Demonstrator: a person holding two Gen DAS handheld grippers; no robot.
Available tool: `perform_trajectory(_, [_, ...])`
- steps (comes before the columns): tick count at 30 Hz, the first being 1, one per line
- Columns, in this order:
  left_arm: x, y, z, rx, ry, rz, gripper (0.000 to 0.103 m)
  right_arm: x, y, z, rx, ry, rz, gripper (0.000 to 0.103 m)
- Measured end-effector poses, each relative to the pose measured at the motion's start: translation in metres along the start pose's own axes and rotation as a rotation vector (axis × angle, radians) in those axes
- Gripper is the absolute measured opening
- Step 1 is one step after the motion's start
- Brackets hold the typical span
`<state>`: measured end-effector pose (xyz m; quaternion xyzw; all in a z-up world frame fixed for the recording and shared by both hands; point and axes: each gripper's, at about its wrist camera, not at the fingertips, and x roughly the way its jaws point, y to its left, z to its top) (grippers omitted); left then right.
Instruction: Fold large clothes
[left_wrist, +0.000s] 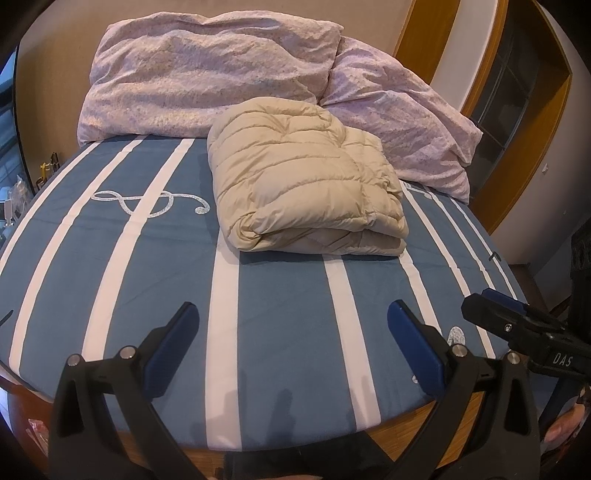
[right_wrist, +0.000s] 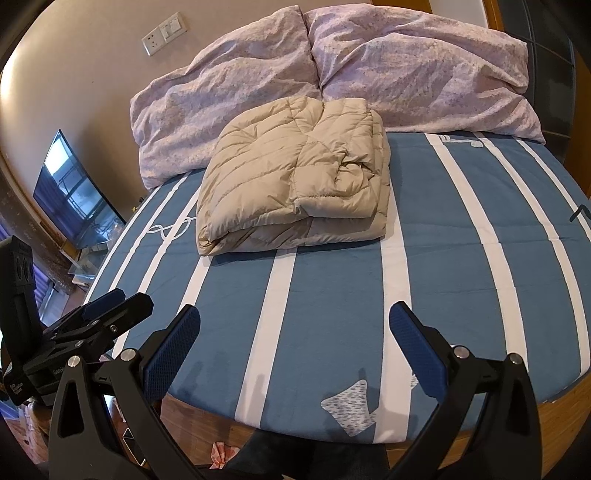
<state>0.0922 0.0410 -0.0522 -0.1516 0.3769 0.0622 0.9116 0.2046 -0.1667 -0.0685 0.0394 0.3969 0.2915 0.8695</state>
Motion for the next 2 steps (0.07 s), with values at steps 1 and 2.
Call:
perform_trajectory(1, [-0.0005, -0.0002, 0.0004, 0.002, 0.000, 0.000, 0.101, 0.0000, 0.0000, -0.0002, 0.000, 0.000, 0.000, 0.102])
perform_trajectory(2, [-0.0005, -0.0001, 0.0004, 0.001, 0.001, 0.000, 0.101, 0.0000, 0.0001, -0.0004, 0.000, 0.000, 0.000, 0.102])
